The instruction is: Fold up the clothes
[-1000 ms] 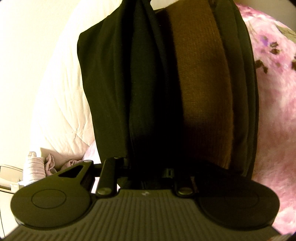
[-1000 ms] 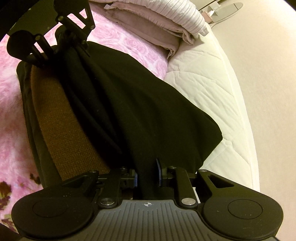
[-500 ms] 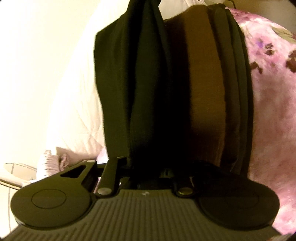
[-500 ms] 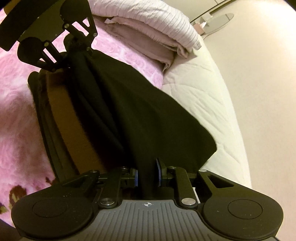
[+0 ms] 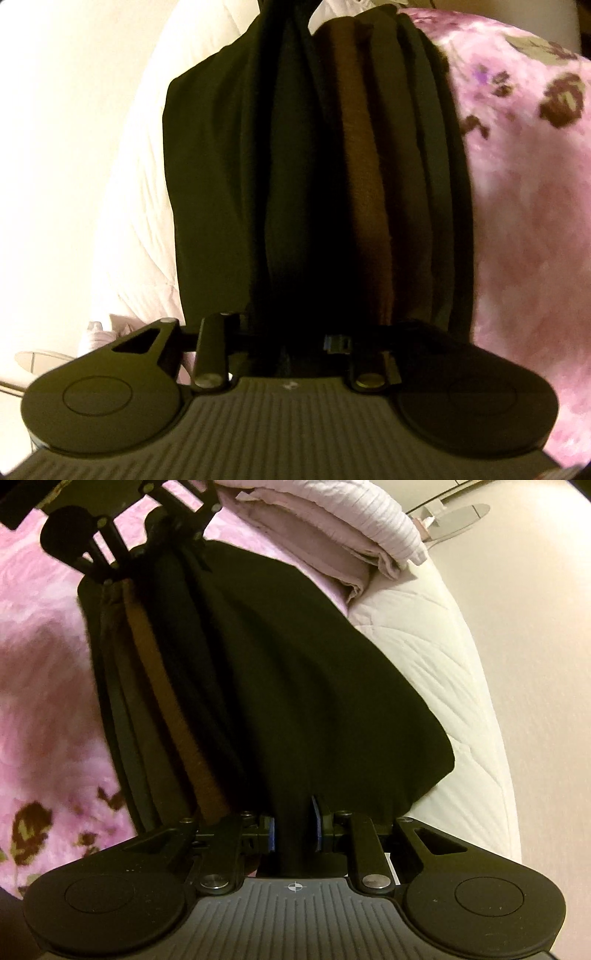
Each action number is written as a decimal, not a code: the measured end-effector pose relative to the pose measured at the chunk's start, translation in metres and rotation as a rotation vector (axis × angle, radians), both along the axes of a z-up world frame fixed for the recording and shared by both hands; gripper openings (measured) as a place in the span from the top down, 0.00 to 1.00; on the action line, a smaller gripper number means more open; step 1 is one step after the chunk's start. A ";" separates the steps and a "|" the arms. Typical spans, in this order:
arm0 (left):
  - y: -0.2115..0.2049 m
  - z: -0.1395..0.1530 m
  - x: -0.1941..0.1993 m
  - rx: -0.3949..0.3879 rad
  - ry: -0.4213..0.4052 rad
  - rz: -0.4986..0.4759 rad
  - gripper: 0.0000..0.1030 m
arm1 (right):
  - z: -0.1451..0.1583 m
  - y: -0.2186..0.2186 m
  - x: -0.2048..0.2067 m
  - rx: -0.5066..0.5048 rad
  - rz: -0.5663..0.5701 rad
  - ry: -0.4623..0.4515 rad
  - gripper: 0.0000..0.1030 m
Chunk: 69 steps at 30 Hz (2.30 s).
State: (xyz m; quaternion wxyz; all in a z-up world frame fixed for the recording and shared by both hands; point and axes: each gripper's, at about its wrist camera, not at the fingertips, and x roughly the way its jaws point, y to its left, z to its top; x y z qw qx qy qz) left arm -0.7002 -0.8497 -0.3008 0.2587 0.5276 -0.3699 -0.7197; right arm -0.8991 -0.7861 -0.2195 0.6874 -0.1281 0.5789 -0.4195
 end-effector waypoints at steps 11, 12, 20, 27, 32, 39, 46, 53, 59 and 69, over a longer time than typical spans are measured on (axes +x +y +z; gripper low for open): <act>-0.011 0.035 -0.089 0.017 -0.006 0.071 0.63 | 0.001 0.005 0.002 0.022 -0.033 0.008 0.76; -0.010 0.039 -0.088 0.021 -0.001 0.084 0.63 | 0.004 0.006 0.002 0.024 -0.044 0.001 0.75; 0.061 0.072 -0.063 0.082 0.066 0.219 0.61 | 0.031 0.019 0.002 0.067 -0.141 -0.067 0.50; 0.070 0.118 -0.036 0.180 0.205 0.443 0.59 | 0.063 0.017 -0.006 0.185 -0.366 -0.244 0.49; 0.078 0.141 -0.031 0.233 0.307 0.570 0.52 | 0.089 0.019 -0.006 0.199 -0.471 -0.353 0.27; 0.082 0.164 -0.022 0.281 0.442 0.719 0.29 | 0.111 0.023 0.003 0.189 -0.512 -0.418 0.18; 0.088 0.172 -0.010 0.333 0.525 0.825 0.11 | 0.120 0.026 0.008 0.227 -0.567 -0.494 0.00; 0.092 0.175 0.004 0.458 0.643 0.961 0.02 | 0.121 0.031 0.013 0.285 -0.606 -0.542 0.00; 0.098 0.177 0.015 0.544 0.718 1.034 0.01 | 0.125 0.041 0.017 0.287 -0.611 -0.556 0.00; 0.119 0.190 0.019 0.660 0.804 1.028 0.01 | 0.150 0.074 0.015 0.209 -0.726 -0.654 0.00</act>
